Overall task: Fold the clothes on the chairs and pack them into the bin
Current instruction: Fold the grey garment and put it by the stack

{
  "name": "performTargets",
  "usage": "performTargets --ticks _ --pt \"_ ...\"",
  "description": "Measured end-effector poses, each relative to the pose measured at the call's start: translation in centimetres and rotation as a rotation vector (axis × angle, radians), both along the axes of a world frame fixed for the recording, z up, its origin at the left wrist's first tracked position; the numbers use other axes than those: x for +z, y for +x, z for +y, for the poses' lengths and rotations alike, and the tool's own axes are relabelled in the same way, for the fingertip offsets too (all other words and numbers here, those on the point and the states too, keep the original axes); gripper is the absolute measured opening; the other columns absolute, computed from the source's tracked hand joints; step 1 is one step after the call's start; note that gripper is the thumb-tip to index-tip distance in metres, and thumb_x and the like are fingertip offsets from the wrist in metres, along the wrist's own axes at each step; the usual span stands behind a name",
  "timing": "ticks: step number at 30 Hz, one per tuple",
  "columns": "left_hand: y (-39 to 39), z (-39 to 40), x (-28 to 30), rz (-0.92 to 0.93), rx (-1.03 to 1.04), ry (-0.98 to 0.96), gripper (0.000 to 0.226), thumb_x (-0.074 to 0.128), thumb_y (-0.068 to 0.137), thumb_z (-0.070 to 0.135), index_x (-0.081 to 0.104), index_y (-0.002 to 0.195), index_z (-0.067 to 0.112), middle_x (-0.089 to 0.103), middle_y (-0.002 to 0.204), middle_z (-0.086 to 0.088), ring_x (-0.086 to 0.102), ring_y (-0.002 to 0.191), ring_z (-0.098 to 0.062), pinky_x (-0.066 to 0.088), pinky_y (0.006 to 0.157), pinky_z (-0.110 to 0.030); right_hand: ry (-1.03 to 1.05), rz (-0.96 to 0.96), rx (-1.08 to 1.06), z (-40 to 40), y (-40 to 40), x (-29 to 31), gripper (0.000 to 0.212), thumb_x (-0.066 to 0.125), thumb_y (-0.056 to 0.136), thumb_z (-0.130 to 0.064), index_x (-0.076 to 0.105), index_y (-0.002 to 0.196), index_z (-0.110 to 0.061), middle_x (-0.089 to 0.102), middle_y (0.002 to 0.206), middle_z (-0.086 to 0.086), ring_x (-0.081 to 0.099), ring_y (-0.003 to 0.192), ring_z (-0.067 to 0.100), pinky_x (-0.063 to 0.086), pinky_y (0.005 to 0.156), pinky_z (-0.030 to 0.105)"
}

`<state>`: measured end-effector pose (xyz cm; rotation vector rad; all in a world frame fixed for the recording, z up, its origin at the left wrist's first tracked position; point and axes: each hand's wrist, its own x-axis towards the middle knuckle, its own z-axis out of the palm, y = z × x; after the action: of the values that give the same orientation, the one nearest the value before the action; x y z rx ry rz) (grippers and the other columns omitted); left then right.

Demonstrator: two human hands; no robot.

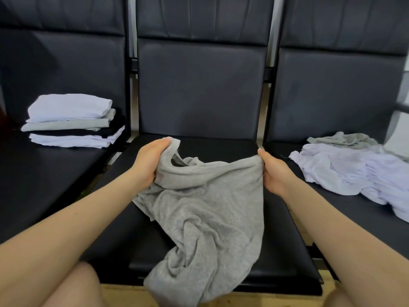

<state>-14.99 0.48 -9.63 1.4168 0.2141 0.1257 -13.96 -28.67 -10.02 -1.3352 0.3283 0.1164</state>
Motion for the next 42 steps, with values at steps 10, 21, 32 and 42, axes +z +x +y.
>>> performTargets --ticks 10,21,32,42 --pt "-0.9 0.8 1.5 -0.221 0.032 -0.314 0.024 0.05 0.091 0.022 0.069 0.093 0.007 0.073 0.088 -0.003 0.07 0.09 -0.013 0.053 0.087 -0.027 -1.069 0.049 0.296 0.5 -0.5 -0.6 0.032 0.057 0.094 -0.034 0.066 0.086 -0.005 0.061 0.091 0.007 0.062 0.091 0.027 0.046 0.075 0.032" --pt "-1.0 -0.7 3.2 -0.353 0.011 0.205 0.022 0.052 0.09 0.033 0.068 0.083 0.02 0.065 0.086 0.008 0.058 0.086 -0.006 0.048 0.084 -0.027 -0.813 -0.605 0.495 8.4 -2.6 -0.9 0.026 0.066 0.087 -0.041 0.068 0.109 -0.027 0.064 0.106 -0.013 0.059 0.098 -0.001 0.046 0.084 0.015" --pt "0.1 1.2 0.8 -0.119 -0.112 0.548 0.031 0.041 0.1 0.038 0.068 0.089 0.027 0.067 0.096 0.004 0.061 0.094 -0.014 0.047 0.08 -0.026 0.208 -0.218 0.063 9.1 -1.5 1.7 0.015 0.057 0.093 -0.018 0.063 0.092 -0.005 0.066 0.093 0.01 0.063 0.09 0.022 0.05 0.087 0.036" --pt "0.0 1.3 -2.6 0.036 -0.435 1.097 0.012 0.063 0.086 0.045 0.063 0.085 0.033 0.054 0.07 0.011 0.05 0.066 -0.005 0.037 0.059 -0.018 -0.058 0.343 0.34 2.2 -1.9 -0.3 0.038 0.066 0.088 -0.043 0.076 0.098 -0.008 0.074 0.096 0.014 0.073 0.08 0.025 0.058 0.068 0.033"
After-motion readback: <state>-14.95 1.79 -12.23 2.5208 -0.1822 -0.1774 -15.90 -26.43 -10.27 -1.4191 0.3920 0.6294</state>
